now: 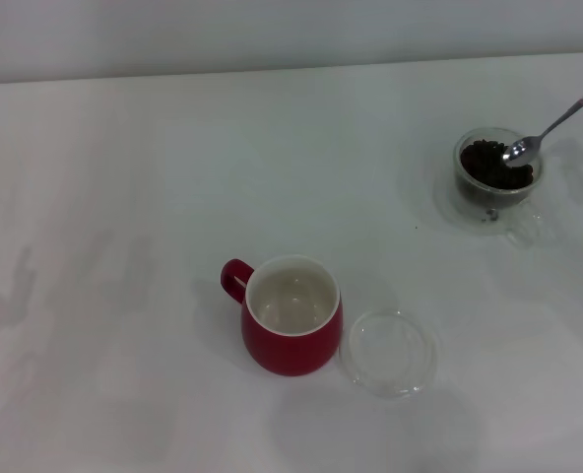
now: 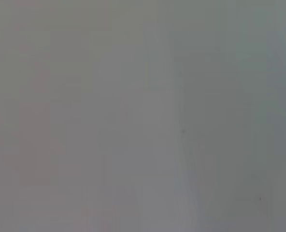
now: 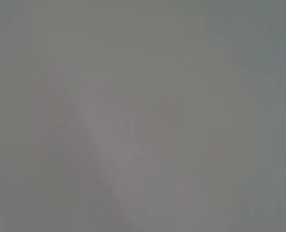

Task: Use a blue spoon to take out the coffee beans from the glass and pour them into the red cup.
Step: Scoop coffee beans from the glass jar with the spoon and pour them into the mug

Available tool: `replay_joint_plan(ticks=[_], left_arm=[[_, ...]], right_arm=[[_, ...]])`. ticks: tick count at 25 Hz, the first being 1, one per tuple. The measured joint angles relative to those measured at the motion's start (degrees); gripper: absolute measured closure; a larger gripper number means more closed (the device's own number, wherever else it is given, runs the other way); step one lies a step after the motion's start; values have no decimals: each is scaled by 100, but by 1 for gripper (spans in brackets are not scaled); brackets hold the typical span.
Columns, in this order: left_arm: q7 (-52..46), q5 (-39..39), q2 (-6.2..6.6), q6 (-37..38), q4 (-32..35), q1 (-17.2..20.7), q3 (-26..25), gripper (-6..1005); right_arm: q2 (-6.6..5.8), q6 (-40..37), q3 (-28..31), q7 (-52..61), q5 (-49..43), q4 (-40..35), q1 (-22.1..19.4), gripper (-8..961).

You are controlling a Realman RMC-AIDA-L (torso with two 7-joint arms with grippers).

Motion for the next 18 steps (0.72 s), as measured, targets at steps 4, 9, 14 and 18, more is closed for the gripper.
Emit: replay_joint_plan(ticks=[4, 9, 14, 18], left_arm=[[1, 0, 0, -2, -9, -27, 0, 415], [4, 0, 0, -76, -3, -66, 0, 414], [6, 0, 0, -138, -6, -93, 0, 414], [6, 0, 0, -145, -12, -107, 0, 414]], right_arm=[[4, -9, -32, -118, -10, 0, 19, 810], [28, -7, -196, -167, -15, -77, 25, 810], [87, -8, -269, -214, -18, -88, 26, 810], [103, 5, -334, -263, -18, -82, 28, 810]])
